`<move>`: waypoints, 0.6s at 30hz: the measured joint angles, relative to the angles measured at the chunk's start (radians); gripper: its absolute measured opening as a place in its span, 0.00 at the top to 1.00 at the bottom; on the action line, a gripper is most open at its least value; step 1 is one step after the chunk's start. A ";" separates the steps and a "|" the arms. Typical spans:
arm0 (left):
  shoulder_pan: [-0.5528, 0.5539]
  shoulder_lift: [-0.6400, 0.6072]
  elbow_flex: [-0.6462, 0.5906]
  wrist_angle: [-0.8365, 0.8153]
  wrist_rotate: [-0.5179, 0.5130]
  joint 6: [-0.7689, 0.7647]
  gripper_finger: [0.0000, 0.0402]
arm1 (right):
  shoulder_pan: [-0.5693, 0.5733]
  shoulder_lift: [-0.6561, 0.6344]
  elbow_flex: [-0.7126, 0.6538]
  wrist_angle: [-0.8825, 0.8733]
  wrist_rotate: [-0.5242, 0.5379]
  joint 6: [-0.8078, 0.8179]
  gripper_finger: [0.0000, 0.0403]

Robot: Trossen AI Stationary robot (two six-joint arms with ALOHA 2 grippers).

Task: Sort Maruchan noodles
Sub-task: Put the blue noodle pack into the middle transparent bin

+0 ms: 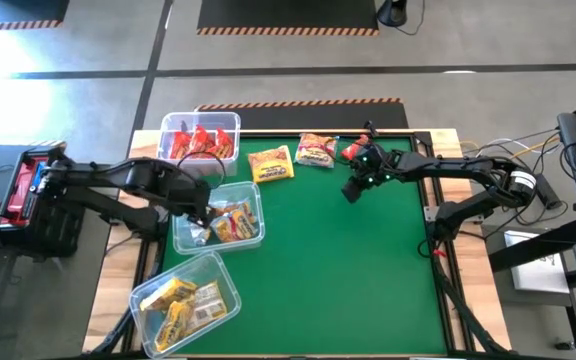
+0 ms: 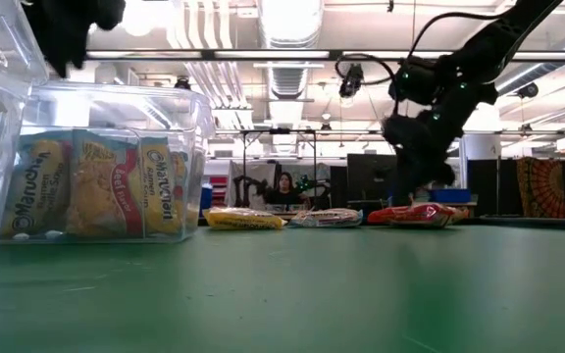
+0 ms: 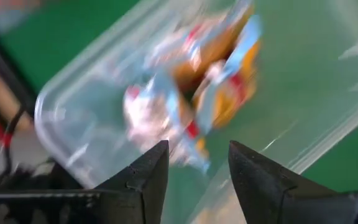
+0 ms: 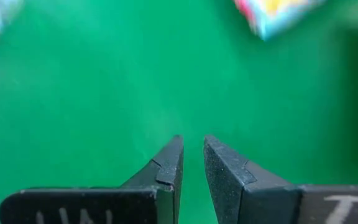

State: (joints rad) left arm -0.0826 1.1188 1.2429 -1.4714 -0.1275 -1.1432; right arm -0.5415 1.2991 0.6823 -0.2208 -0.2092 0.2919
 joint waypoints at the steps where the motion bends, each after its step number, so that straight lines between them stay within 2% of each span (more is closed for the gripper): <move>1: 0.000 -0.003 0.013 0.018 -0.031 0.007 0.63 | 0.000 0.000 0.000 0.046 0.000 0.006 0.87; 7: 0.000 -0.001 0.088 0.184 -0.258 0.094 0.63 | -0.003 0.006 0.001 0.348 0.001 0.061 0.87; 10: 0.000 0.007 0.097 0.294 -0.372 0.153 0.63 | -0.016 0.032 0.001 0.440 0.007 0.085 0.87; 15: 0.000 0.035 0.092 0.428 -0.477 0.238 0.63 | -0.056 0.128 0.017 0.485 0.128 0.108 0.87; 18: 0.000 0.057 0.088 0.461 -0.508 0.250 0.63 | -0.083 0.195 0.063 0.483 0.133 0.126 0.87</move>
State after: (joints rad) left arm -0.0826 1.1755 1.3304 -1.0100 -0.6359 -0.8930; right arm -0.6245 1.4939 0.7455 0.2617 -0.0764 0.4183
